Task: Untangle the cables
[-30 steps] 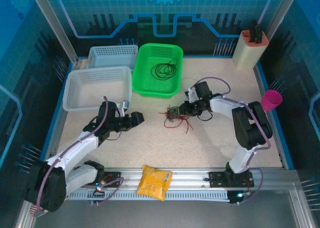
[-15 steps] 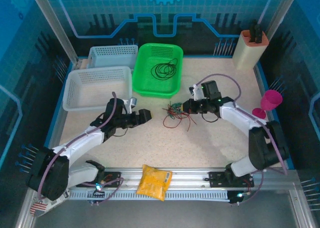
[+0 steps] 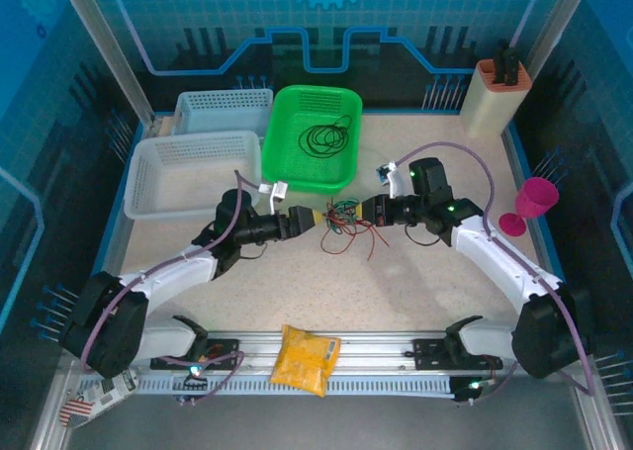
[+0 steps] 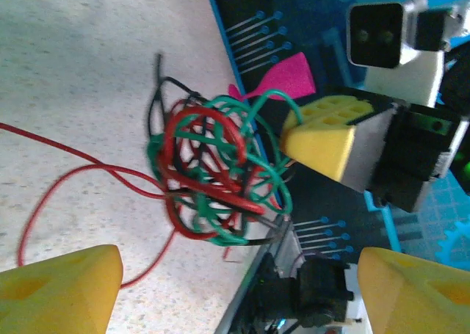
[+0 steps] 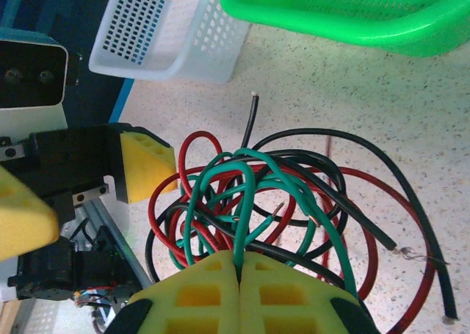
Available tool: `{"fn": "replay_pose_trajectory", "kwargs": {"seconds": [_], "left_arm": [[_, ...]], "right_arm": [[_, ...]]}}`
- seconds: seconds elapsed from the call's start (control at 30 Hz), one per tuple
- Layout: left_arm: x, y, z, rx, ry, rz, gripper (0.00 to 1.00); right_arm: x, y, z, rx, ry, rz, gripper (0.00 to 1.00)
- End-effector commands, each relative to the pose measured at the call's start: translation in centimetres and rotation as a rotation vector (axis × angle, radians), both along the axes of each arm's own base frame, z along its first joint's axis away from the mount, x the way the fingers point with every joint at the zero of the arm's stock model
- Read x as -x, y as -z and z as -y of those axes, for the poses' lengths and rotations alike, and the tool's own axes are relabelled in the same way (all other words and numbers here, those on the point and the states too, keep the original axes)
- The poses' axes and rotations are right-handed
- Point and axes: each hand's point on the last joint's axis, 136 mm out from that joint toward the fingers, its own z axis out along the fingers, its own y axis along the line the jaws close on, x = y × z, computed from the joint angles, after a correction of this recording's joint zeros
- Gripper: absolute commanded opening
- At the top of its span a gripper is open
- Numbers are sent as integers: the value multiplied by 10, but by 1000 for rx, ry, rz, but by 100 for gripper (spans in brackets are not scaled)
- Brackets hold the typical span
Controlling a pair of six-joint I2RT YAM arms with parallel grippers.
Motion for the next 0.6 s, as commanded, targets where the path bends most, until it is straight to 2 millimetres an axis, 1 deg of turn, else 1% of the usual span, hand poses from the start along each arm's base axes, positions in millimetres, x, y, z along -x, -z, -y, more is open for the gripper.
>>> {"fn": "replay_pose_trajectory", "kwargs": {"seconds": [0.0, 0.17, 0.23, 0.33, 0.4, 0.5, 0.57], "left_arm": [[2, -34, 10, 57, 35, 75, 84], [1, -21, 6, 19, 1, 29, 83], [3, -19, 9, 16, 14, 19, 83], [6, -21, 17, 39, 47, 14, 82], [6, -27, 21, 67, 58, 21, 81], [4, -32, 23, 102, 56, 27, 79], [4, -33, 25, 117, 59, 24, 75]], "right_arm": [[7, -30, -11, -81, -36, 42, 0], [7, -39, -14, -117, -40, 48, 0], [8, -44, -16, -134, -46, 54, 0], [9, -48, -19, -151, -58, 57, 0], [10, -51, -20, -158, -66, 62, 0], [13, -52, -23, -163, -76, 64, 0], [14, -52, -25, -165, -80, 60, 0]]}}
